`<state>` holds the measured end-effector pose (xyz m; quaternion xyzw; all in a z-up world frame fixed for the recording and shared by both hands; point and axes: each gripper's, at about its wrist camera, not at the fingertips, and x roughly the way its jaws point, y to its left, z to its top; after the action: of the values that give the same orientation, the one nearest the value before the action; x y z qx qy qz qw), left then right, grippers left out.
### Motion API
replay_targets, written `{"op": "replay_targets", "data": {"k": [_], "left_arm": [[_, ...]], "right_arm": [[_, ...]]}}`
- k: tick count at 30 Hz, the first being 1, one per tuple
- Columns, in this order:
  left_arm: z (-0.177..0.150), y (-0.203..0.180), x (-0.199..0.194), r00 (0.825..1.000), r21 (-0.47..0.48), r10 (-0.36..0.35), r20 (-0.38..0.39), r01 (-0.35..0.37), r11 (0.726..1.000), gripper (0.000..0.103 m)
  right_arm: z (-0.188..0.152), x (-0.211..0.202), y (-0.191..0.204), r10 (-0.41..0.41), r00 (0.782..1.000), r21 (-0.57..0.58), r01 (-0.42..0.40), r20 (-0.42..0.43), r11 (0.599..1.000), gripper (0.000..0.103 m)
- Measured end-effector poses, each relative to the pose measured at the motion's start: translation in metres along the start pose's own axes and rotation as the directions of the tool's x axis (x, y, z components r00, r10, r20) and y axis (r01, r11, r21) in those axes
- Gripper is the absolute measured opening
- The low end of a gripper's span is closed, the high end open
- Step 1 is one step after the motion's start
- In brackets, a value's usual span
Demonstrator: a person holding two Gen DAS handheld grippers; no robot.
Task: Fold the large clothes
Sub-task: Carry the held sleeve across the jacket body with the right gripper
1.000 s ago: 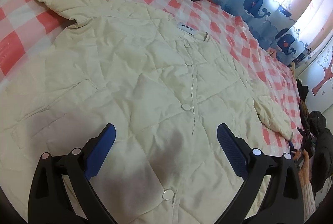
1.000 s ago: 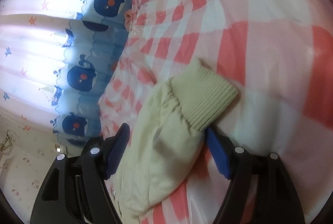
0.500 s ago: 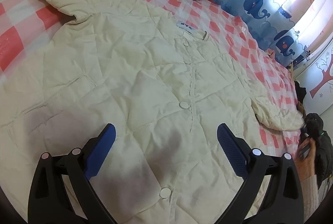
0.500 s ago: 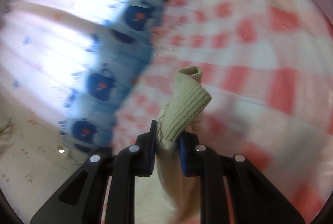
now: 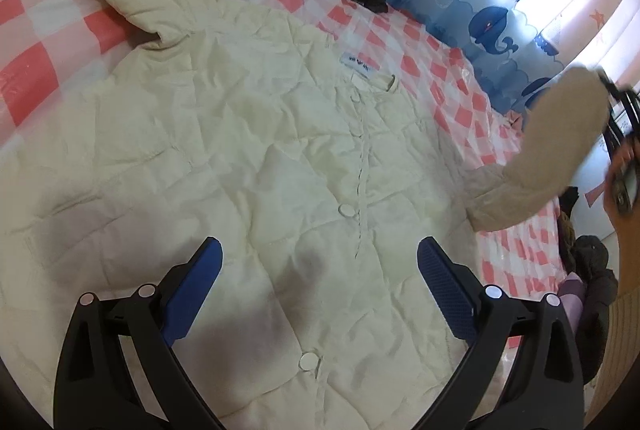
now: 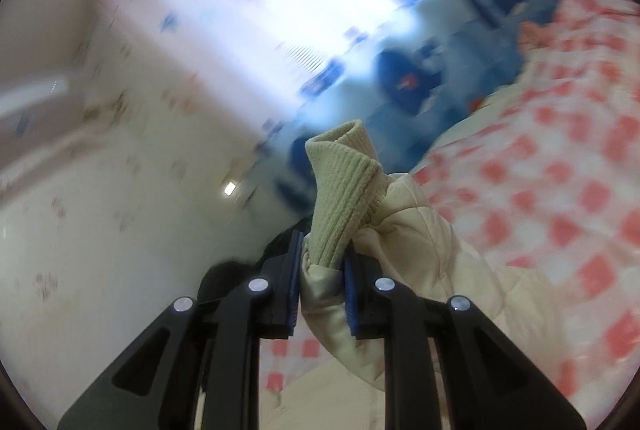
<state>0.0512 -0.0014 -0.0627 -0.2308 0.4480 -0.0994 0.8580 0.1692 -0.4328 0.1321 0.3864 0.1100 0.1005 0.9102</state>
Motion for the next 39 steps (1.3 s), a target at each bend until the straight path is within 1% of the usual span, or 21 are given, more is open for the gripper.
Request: {"op": "replay_targets", "data": {"k": [3,7,8,12,18,21,23,24,26,27,28,30,31,32,33,34,35,36,37,38,39], "left_arm": [[0.004,0.007,-0.009,1.000,-0.035,-0.016,0.019,0.017,0.999,0.094],[0.011,0.024,-0.016,0.999,-0.109,-0.014,0.042,0.018,0.994,0.094],[0.014,0.031,-0.020,0.998,-0.138,-0.003,0.059,0.011,0.990,0.094],[0.021,0.053,-0.030,0.991,-0.219,0.058,0.118,-0.031,0.975,0.094],[0.031,0.083,-0.044,0.979,-0.341,0.098,0.180,-0.031,0.940,0.094],[0.033,0.088,-0.045,0.976,-0.356,0.107,0.190,-0.033,0.934,0.094],[0.035,0.088,-0.041,0.979,-0.357,0.103,0.178,-0.033,0.934,0.094],[0.034,0.089,-0.039,0.980,-0.356,0.100,0.170,-0.033,0.934,0.094],[0.034,0.088,-0.036,0.984,-0.346,0.092,0.156,-0.033,0.938,0.094],[0.034,0.086,-0.034,0.985,-0.337,0.089,0.150,-0.033,0.941,0.094],[0.034,0.086,-0.035,0.985,-0.331,0.086,0.148,-0.033,0.943,0.094],[0.034,0.083,-0.035,0.986,-0.314,0.080,0.145,-0.031,0.949,0.094],[0.034,0.082,-0.035,0.986,-0.308,0.078,0.146,-0.029,0.951,0.094],[0.034,0.080,-0.035,0.986,-0.302,0.077,0.147,-0.029,0.953,0.094],[0.034,0.078,-0.035,0.986,-0.294,0.078,0.147,-0.032,0.955,0.094],[0.034,0.076,-0.034,0.986,-0.285,0.080,0.147,-0.036,0.958,0.094],[0.033,0.075,-0.034,0.986,-0.279,0.081,0.146,-0.038,0.960,0.094],[0.032,0.072,-0.032,0.987,-0.269,0.082,0.141,-0.041,0.962,0.094],[0.031,0.069,-0.031,0.987,-0.258,0.081,0.137,-0.043,0.965,0.094],[0.030,0.067,-0.031,0.987,-0.248,0.080,0.136,-0.044,0.968,0.094],[0.029,0.061,-0.030,0.987,-0.226,0.079,0.138,-0.046,0.973,0.094]], "right_arm": [[-0.039,0.047,0.046,0.028,0.995,-0.080,-0.035,-0.092,0.996,0.019],[-0.098,0.099,0.081,0.030,0.977,-0.164,-0.066,-0.209,0.984,0.019],[-0.118,0.113,0.088,0.045,0.964,-0.193,-0.098,-0.263,0.976,0.019],[-0.191,0.164,0.092,0.021,0.926,-0.229,-0.115,-0.377,0.967,0.019],[-0.292,0.219,0.083,-0.072,0.870,-0.303,-0.092,-0.489,0.948,0.019],[-0.345,0.240,0.073,-0.121,0.802,-0.334,-0.102,-0.586,0.937,0.025],[-0.379,0.255,0.061,-0.144,0.704,-0.303,-0.106,-0.695,0.947,0.063],[-0.390,0.256,0.059,-0.143,0.673,-0.292,-0.113,-0.726,0.950,0.065],[-0.394,0.247,0.070,-0.138,0.677,-0.316,-0.146,-0.723,0.937,0.079],[-0.389,0.241,0.075,-0.110,0.678,-0.299,-0.168,-0.727,0.940,0.080],[-0.377,0.229,0.081,-0.070,0.693,-0.272,-0.186,-0.718,0.944,0.080],[-0.338,0.191,0.084,-0.001,0.769,-0.251,-0.208,-0.640,0.946,0.081],[-0.322,0.177,0.080,-0.004,0.798,-0.259,-0.191,-0.603,0.947,0.085],[-0.302,0.160,0.071,-0.037,0.835,-0.283,-0.145,-0.549,0.948,0.089],[-0.282,0.141,0.060,-0.107,0.870,-0.329,-0.066,-0.481,0.942,0.090],[-0.261,0.120,0.043,-0.211,0.892,-0.394,0.041,-0.399,0.918,0.090],[-0.244,0.103,0.025,-0.301,0.895,-0.444,0.135,-0.329,0.886,0.090],[-0.233,0.094,0.010,-0.365,0.886,-0.464,0.206,-0.285,0.861,0.090],[-0.218,0.083,-0.017,-0.437,0.866,-0.453,0.296,-0.244,0.841,0.090],[-0.207,0.076,-0.044,-0.468,0.849,-0.409,0.347,-0.245,0.844,0.090],[-0.203,0.077,-0.074,-0.498,0.820,-0.362,0.390,-0.282,0.847,0.090]]}}
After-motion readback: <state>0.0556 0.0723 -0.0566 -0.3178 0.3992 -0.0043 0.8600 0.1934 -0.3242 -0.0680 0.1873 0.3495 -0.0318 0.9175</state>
